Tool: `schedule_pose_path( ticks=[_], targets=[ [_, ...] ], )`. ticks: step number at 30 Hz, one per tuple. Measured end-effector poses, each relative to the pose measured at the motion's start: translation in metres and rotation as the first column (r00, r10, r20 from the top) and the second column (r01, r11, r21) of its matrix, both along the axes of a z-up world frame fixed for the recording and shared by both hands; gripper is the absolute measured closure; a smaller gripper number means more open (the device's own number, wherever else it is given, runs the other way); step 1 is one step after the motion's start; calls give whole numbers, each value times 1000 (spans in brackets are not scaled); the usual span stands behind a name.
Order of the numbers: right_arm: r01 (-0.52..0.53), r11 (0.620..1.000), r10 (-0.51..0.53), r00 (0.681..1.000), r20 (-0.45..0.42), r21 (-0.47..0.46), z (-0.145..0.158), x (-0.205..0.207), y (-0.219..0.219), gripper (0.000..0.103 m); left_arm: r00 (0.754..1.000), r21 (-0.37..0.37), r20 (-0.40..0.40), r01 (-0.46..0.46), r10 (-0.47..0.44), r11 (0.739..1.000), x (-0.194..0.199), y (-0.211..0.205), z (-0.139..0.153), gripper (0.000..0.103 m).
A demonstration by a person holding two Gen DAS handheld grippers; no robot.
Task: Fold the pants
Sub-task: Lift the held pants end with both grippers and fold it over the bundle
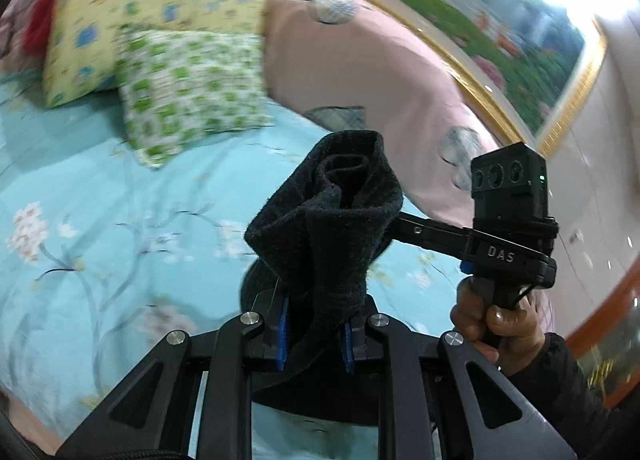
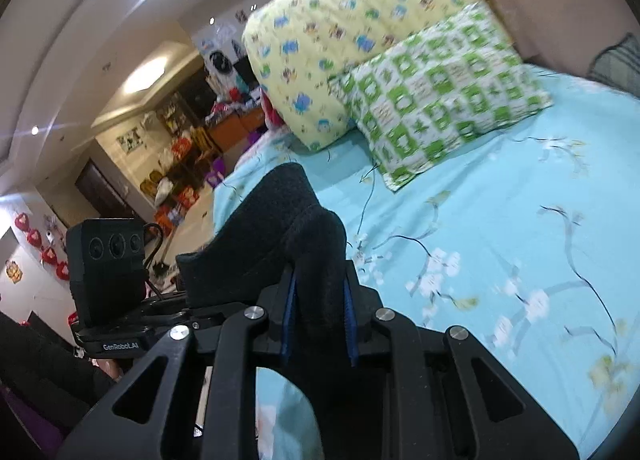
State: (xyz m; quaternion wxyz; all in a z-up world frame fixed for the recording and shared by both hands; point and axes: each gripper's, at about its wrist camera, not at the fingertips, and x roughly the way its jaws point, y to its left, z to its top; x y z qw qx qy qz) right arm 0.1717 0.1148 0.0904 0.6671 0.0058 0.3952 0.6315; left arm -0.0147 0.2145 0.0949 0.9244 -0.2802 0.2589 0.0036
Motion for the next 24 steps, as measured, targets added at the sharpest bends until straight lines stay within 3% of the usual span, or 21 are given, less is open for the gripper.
schedule_pose_path(
  ticks=[10, 17, 24],
  targets=[
    [150, 985, -149, 989, -9, 87, -2, -7, -117, 81, 980, 102, -5, 201, -201, 974, 19, -109, 11, 84],
    [232, 967, -227, 973, -51, 109, -27, -11, -180, 81, 954, 136, -64, 300, -294, 944, 33, -169, -8, 84],
    [305, 946, -296, 950, -99, 107, -56, -10, -222, 81, 928, 141, -112, 368, -354, 919, 47, -201, -32, 84]
  ],
)
